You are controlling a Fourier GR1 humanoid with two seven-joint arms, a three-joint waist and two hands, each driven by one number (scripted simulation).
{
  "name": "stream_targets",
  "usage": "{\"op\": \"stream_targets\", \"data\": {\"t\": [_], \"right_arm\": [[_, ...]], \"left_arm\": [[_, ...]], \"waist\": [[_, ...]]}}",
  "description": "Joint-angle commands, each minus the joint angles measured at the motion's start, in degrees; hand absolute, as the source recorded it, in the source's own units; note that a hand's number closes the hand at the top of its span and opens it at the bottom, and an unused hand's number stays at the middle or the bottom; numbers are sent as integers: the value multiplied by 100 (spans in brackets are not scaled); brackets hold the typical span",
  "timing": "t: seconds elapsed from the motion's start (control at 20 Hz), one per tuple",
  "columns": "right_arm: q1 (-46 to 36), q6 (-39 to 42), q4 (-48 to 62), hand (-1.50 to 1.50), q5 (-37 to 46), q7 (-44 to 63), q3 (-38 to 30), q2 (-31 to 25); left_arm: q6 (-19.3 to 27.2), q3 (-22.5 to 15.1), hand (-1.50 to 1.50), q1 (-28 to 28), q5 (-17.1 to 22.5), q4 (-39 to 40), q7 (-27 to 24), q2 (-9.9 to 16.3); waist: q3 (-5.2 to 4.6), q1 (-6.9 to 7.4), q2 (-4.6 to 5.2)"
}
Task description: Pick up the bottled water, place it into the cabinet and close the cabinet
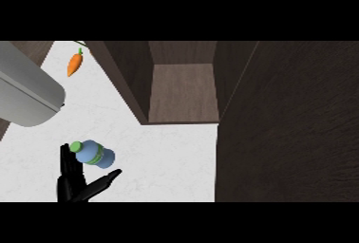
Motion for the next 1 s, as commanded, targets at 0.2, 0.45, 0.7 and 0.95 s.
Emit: {"op": "stream_targets", "data": {"t": [0.2, 0.45, 0.7, 0.95], "right_arm": [[661, 156, -782, -150, -150, -86, 41, -34], [406, 41, -544, -150, -53, 40, 74, 94], [200, 65, -495, -150, -405, 141, -197, -23], [264, 159, -513, -150, -256, -12, -176, -69]], "left_arm": [[-258, 327, 150, -709, 461, 1340, -1132, -118], [-647, 627, 150, -1198, 635, 1986, -1234, -14], [-1118, 662, 150, -1241, 868, 1917, -1077, 180], [-1435, 42, 150, -1287, 363, 2014, -1137, 24]], "waist": [[1, -31, -9], [2, -12, 2], [6, 28, 7], [3, -47, 9]]}}
